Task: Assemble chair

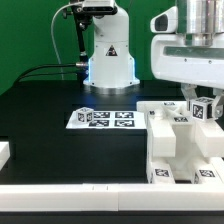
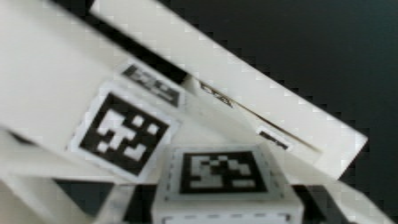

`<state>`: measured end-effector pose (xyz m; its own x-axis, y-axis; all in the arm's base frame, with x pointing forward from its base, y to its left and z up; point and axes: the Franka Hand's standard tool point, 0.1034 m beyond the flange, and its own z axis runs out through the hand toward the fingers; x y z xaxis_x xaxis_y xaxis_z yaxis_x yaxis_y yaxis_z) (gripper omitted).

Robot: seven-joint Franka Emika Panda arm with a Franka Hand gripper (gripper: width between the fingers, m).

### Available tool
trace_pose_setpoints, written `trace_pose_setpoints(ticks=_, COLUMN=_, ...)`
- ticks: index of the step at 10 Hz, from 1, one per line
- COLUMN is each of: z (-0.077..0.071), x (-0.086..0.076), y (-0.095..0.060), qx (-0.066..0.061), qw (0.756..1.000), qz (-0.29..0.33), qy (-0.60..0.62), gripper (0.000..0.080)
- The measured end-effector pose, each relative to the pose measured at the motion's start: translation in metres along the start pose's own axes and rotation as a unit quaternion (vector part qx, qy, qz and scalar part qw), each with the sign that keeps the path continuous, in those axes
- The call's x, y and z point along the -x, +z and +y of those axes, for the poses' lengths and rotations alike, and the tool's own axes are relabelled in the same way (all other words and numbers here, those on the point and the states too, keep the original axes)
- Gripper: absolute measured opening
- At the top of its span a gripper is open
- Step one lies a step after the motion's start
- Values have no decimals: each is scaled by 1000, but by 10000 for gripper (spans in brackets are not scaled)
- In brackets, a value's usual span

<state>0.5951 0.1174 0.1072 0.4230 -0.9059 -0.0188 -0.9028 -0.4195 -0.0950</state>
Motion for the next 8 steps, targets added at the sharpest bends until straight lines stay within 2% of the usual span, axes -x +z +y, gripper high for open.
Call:
trace_pose_setpoints(ticks=2, z=0, x=0, y=0, qx=-5, qw=994, qz=-12, qy=104, gripper=265)
trace_pose_setpoints(ticks=5, z=0, x=0, y=1, qx=-5, qw=973, qz=-18, qy=230, gripper=265)
trace_pose_setpoints(ticks=8, z=0, x=0, y=1, qx=-6, qw=955, qz=-24, qy=296, gripper=265)
